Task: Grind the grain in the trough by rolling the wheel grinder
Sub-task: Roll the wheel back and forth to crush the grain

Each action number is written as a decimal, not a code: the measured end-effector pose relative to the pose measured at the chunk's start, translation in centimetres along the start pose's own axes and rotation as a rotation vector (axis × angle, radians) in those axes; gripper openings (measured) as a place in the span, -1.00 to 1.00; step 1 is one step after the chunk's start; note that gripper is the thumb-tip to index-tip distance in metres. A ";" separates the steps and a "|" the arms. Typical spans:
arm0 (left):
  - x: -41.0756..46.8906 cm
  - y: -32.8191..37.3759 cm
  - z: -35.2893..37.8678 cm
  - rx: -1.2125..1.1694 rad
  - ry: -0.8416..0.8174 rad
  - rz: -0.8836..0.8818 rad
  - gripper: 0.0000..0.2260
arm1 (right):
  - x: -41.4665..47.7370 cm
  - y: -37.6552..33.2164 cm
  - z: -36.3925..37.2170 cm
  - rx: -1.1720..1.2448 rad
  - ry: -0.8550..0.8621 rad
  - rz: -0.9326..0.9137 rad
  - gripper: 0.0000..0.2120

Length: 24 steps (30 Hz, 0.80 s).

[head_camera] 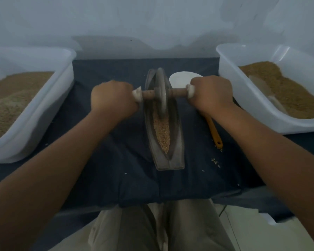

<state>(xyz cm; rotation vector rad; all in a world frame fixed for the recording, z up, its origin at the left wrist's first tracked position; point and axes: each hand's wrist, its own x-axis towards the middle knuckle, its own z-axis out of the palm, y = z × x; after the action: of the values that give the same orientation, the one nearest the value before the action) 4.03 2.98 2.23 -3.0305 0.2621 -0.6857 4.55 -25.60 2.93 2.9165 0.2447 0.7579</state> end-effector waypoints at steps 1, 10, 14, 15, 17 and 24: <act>0.8 0.2 -0.2 0.014 -0.010 0.012 -0.70 | 0.3 0.1 0.4 -0.001 -0.015 0.016 -0.64; -7.1 -0.4 -2.3 -0.069 0.031 0.114 -0.60 | -7.1 0.4 -4.7 0.046 0.050 -0.146 -0.63; -8.5 -0.8 -3.2 -0.011 0.107 0.178 -0.58 | -8.8 0.7 -4.6 0.182 0.087 -0.134 -0.67; -7.7 -0.7 -2.8 0.017 0.093 0.163 -0.57 | -8.2 0.6 -3.8 0.157 0.061 -0.105 -0.65; -5.0 -0.1 -2.0 0.047 0.026 0.110 -0.62 | -5.9 0.3 -2.0 0.047 0.009 -0.038 -0.65; 2.3 0.9 -1.4 0.030 -0.065 0.002 -0.80 | 1.6 0.1 0.7 0.052 -0.107 0.054 -0.72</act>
<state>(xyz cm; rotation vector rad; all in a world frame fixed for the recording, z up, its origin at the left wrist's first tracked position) 5.33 1.72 4.37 -3.0166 0.2507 -0.5835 6.28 -25.44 3.04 3.0121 0.1791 0.6091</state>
